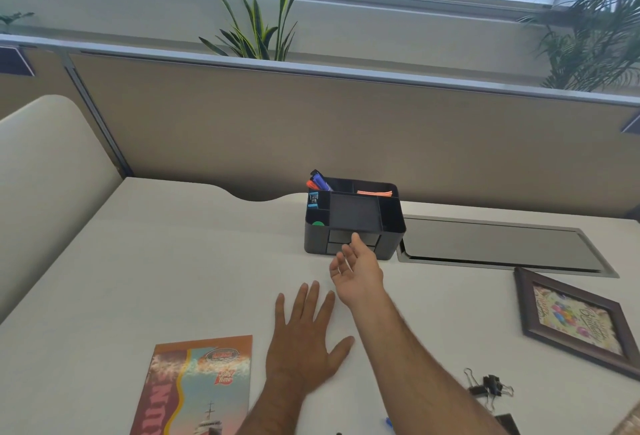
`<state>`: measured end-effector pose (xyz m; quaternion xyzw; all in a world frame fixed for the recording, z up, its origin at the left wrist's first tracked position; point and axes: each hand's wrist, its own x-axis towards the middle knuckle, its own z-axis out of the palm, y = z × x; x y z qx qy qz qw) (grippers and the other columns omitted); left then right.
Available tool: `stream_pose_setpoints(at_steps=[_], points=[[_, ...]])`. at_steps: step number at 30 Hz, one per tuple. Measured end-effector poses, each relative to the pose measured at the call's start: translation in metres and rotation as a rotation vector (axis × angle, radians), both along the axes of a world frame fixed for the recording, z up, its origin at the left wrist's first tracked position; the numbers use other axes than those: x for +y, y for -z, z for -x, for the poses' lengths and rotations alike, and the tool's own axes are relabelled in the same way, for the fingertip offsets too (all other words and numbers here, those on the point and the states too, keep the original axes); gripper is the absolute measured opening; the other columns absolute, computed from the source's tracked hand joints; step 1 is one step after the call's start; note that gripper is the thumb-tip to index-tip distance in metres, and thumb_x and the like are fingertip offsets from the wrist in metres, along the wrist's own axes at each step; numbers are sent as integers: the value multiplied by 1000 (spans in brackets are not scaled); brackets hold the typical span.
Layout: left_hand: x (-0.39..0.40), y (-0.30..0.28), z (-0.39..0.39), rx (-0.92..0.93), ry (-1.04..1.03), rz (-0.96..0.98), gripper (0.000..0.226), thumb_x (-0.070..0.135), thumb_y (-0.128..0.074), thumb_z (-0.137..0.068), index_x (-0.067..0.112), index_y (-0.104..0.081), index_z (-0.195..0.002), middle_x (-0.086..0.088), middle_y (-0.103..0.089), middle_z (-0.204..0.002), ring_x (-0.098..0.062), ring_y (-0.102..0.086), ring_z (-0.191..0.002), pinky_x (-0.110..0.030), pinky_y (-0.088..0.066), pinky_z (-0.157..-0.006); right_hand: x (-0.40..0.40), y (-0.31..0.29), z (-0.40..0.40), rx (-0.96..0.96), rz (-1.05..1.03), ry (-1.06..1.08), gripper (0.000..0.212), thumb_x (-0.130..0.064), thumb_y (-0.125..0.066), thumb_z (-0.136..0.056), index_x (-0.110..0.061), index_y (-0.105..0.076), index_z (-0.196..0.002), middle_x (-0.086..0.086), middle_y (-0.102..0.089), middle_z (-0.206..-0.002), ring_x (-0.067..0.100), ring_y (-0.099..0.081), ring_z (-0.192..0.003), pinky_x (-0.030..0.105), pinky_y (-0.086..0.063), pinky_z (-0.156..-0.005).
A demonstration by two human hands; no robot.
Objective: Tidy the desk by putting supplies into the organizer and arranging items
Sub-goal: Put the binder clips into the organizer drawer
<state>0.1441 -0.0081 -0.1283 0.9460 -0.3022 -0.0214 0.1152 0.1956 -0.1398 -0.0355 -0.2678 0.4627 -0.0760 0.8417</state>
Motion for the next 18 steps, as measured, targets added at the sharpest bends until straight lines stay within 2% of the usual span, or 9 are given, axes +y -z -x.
stream_pose_setpoints(at_steps=[5, 11, 14, 18], points=[[0, 0, 0, 1, 12, -2, 77, 75, -24, -89, 26, -39, -147, -6, -34, -155, -27, -30, -144, -62, -18, -109, 3, 3, -6, -67, -113, 81, 40, -32, -75, -84, -9, -63, -114, 6, -62, -111, 16, -57, -82, 26, -54, -59], [1, 0, 0, 7, 19, -4, 77, 74, -23, -89, 25, -39, -147, -7, -33, -156, -28, -30, -144, -63, -19, -109, 7, 5, -12, -81, -131, 132, 44, -36, -79, -79, -9, -64, -111, 7, -62, -107, 15, -58, -77, 25, -54, -58], [0, 1, -1, 6, 15, -1, 77, 75, -23, -88, 27, -38, -147, -6, -32, -156, -27, -29, -145, -62, -17, -110, 9, 9, -8, -67, -113, 131, 45, -38, -80, -77, -9, -65, -108, 8, -64, -107, 17, -62, -82, 25, -54, -57], [0, 3, -1, -1, 8, -15, 79, 76, -17, -87, 30, -32, -149, -4, -22, -160, -25, -16, -148, -62, -12, -114, 13, 16, 3, -63, -110, 125, 44, -38, -81, -75, -11, -67, -107, 9, -65, -110, 22, -64, -92, 27, -57, -61]])
